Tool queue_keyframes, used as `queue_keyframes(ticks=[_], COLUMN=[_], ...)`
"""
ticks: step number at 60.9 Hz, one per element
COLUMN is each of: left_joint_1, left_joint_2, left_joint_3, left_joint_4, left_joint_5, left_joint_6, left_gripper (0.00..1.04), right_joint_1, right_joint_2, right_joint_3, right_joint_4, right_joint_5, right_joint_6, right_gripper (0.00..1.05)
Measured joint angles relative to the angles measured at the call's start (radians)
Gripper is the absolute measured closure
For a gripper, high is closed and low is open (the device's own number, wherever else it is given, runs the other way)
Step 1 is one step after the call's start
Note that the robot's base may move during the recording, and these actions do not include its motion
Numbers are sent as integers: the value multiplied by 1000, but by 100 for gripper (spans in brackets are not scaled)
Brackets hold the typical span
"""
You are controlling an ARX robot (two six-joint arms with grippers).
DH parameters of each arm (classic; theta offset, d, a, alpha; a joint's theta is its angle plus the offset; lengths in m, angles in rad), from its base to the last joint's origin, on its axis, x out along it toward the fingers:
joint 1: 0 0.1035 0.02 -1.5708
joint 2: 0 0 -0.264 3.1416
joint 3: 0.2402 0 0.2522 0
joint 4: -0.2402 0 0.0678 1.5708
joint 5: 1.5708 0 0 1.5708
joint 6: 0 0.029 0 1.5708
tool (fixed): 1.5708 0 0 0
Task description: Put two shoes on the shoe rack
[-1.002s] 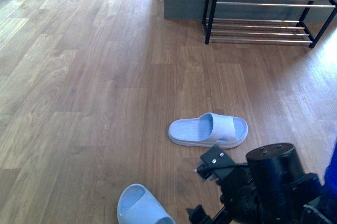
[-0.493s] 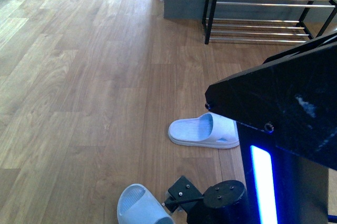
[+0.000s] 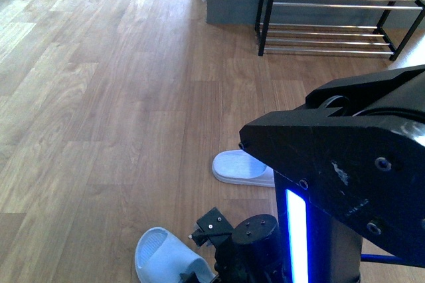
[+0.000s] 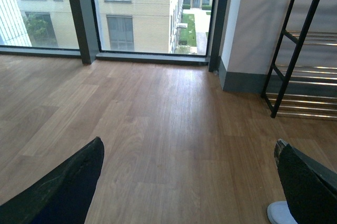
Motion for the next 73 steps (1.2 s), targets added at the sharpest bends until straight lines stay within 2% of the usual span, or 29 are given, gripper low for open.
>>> queue_keyframes(ticks=[3,7,12,22,30,43,57,63,69,73], left_joint_1=[0,0,0,0,0,0,0,0,0,0], left_joint_2=[0,0,0,0,0,0,0,0,0,0], left_joint_3=[0,0,0,0,0,0,0,0,0,0], left_joint_4=[0,0,0,0,0,0,0,0,0,0], left_joint_5=[0,0,0,0,0,0,0,0,0,0], left_joint_6=[0,0,0,0,0,0,0,0,0,0], left_gripper=[9,9,9,9,9,9,9,9,9,9], right_joint_1=[-4,-17,-39,-79,-85,-83,-60,-52,-52,-53], right_joint_2=[12,9,-13,-82,-79,13,59,60,60,60], right_joint_3=[10,-3,-43,-179,-211,-68,50,82,105,105], right_joint_4=[0,10,48,138,162,106,47,29,16,14], right_joint_5=[-12,-29,-58,-122,-132,-60,-39,-35,-37,-43], right_joint_6=[-1,-5,-2,-23,-31,-34,6,32,59,68], right_gripper=[31,18,8,9,9,9,9,20,43,54])
